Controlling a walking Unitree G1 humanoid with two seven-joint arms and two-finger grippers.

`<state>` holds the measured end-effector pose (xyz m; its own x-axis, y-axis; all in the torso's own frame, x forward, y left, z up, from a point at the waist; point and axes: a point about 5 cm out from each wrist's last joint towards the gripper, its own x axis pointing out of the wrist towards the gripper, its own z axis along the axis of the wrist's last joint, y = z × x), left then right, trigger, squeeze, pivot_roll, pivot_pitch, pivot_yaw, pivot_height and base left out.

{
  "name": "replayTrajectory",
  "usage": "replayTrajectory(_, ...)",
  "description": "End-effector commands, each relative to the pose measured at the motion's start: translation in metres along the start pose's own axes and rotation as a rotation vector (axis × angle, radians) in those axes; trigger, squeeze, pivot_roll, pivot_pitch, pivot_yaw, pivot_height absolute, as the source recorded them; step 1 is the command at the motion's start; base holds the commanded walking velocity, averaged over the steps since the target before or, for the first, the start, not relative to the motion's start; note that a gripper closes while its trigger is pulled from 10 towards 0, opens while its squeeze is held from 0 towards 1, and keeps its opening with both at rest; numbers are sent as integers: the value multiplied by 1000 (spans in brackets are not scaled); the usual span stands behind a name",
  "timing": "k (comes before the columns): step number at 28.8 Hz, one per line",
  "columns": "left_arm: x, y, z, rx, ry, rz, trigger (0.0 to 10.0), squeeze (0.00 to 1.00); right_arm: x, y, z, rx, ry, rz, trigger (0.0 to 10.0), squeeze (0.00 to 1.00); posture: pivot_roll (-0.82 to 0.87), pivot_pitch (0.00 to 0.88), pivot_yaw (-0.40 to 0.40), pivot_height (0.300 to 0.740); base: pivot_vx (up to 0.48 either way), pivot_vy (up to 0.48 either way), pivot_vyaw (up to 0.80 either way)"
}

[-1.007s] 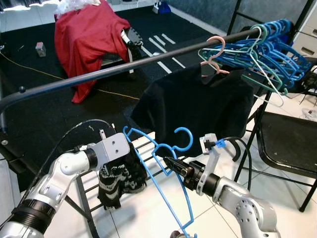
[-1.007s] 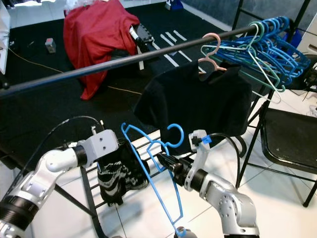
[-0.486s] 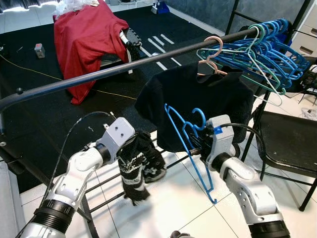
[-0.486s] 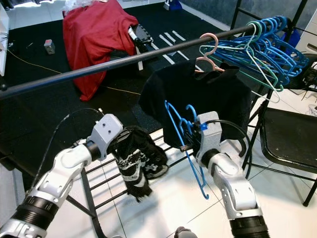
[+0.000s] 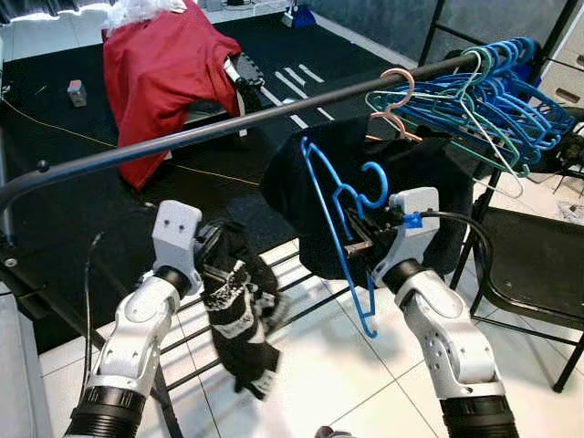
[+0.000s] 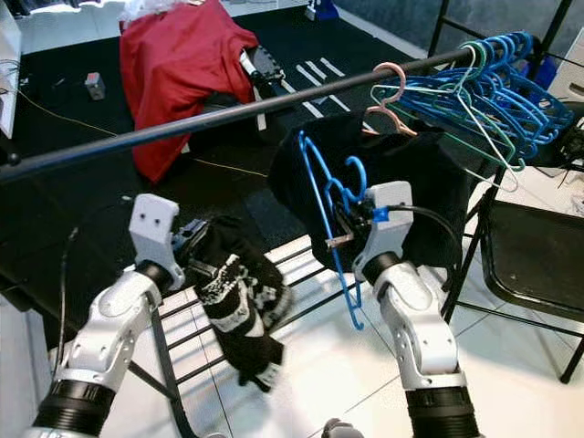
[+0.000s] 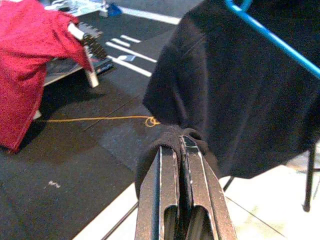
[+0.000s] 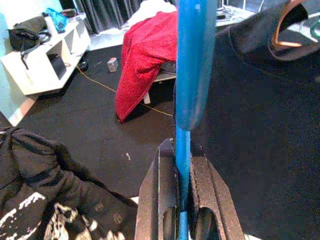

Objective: Hang hanger

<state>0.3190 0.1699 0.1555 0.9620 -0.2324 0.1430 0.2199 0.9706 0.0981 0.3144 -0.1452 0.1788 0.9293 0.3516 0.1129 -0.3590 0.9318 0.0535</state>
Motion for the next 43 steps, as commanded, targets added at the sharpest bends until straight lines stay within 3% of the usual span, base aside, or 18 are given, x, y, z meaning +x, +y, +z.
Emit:
replayTrajectory(1,-2,3,5,-36,-29,40,0,0,5,3,6,8,-40,19,10000,0,-68,114,-2,740,0,0,0)
replayTrajectory(7,-2,4,6,-59,-28,73,0,0,11,3,10,-12,-63,32,10000,0,-69,102,-3,740,0,0,0)
replayTrajectory(8,-2,4,6,-65,-24,87,6353,0,14,2,13,-16,-75,29,10000,0,-69,100,-3,740,0,0,0)
replayTrajectory(11,-2,5,6,-68,-22,97,6353,0,17,1,15,-18,-82,27,10000,0,-69,100,-3,740,0,0,0)
replayTrajectory(12,-1,5,7,-69,-19,109,10000,0,19,-1,17,-20,-90,26,10000,0,-71,93,-5,740,0,0,0)
replayTrajectory(18,2,4,10,-62,-13,96,10000,0,40,12,33,-37,-64,200,10000,0,-77,122,11,740,0,0,0)
replayTrajectory(27,-4,2,10,-40,11,67,10000,0,66,1,43,-28,54,309,10000,0,-55,149,9,740,0,0,0)
replayTrajectory(30,-3,3,11,-39,12,68,10000,0,69,-1,44,-30,71,315,10000,0,-54,151,6,740,0,0,0)
replayTrajectory(35,-3,5,13,-37,11,74,10000,0,88,-15,75,-108,29,305,10000,0,-56,166,-10,740,0,0,0)
replayTrajectory(43,-7,4,11,-36,26,74,10000,0,99,-26,93,-134,21,276,10000,0,-51,177,-15,740,0,0,0)
